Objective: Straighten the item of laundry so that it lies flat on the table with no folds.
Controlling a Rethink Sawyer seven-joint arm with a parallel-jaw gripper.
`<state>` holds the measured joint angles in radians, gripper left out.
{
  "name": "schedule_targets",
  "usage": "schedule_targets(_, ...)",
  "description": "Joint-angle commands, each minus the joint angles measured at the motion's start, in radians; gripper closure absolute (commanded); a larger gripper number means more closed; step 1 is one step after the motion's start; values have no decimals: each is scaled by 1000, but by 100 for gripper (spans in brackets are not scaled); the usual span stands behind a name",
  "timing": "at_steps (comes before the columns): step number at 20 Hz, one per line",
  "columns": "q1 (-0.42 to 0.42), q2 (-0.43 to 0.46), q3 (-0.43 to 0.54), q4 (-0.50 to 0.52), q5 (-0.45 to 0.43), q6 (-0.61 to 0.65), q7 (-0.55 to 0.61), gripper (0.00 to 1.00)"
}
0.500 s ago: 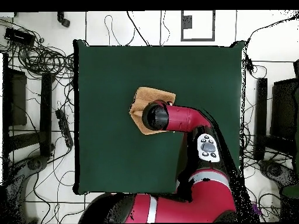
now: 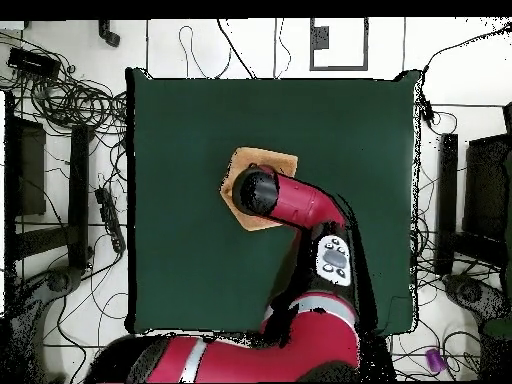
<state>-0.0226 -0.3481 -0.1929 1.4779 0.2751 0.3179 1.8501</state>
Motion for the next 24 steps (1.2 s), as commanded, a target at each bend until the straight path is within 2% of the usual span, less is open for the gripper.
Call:
schedule_targets(1,114,63,-63,101,266,-71,586,0)
schedule_targets(3,132,74,-90,108,296,-71,629,0)
schedule_targets(5,179,98,-155,118,357,-43,750,0)
schedule_targets(8,182,73,-139,163,374,-69,800,0)
schedule_targets(18,110,0,-72,221,291,-96,777,0)
schedule_targets(23,95,-9,-53,235,268,-131,748,0)
schedule_targets(24,89,-12,-45,241,262,-147,743,100)
